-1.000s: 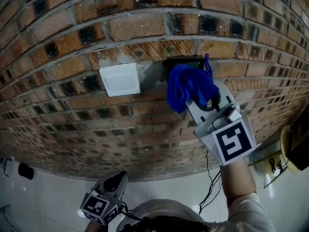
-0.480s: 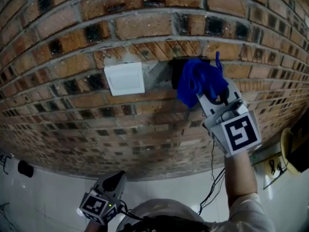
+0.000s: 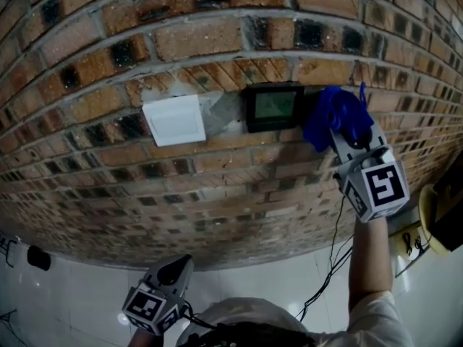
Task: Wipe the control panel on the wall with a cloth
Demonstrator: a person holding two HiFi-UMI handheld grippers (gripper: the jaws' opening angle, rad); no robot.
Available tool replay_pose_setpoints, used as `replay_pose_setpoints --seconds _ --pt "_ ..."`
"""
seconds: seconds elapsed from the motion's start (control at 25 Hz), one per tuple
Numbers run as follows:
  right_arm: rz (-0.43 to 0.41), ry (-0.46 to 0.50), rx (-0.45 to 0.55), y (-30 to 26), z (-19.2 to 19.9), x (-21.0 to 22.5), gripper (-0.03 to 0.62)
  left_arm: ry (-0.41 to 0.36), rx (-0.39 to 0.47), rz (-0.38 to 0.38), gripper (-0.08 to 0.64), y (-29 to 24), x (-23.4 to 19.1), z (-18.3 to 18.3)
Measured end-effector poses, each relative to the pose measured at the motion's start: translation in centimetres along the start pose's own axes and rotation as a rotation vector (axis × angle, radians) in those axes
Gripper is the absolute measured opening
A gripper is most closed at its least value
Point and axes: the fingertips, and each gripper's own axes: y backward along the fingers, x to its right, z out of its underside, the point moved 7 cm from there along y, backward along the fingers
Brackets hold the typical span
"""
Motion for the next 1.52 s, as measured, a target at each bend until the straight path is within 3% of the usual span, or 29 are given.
replay_pose_setpoints --seconds 0.16,0.44,0.64,0.92,1.28,1.52 --pt "-0.005 0.009 0.041 0.6 -1.8 -1.6 0.089 0.005 0.003 -0.008 0.002 0.3 -0.3 0.0" --pt "-0.207 0.016 0.114 -2.4 -5.7 -10.3 0.089 0.005 0.008 -0.019 0.002 1.0 -1.0 0.3" --pt "-0.247 -0.021 0.121 -5.2 -6.6 -13.3 0.089 0.015 0.008 -0.038 0.002 1.7 -1.6 0.6" --pt "-0.169 -0.035 0.103 -3.6 -5.6 -10.3 0.089 0.019 -0.002 -0.030 0.001 1.2 -1.5 0.4" --pt "0.002 0.007 0.043 0.0 -2.2 -2.0 0.089 -0.014 -0.018 0.037 0.001 -2.0 0.6 -0.3" --pt "0.040 0.027 0.032 0.5 -0.1 1.1 0.089 -0.022 -0.029 0.036 0.002 -3.1 1.7 -0.6"
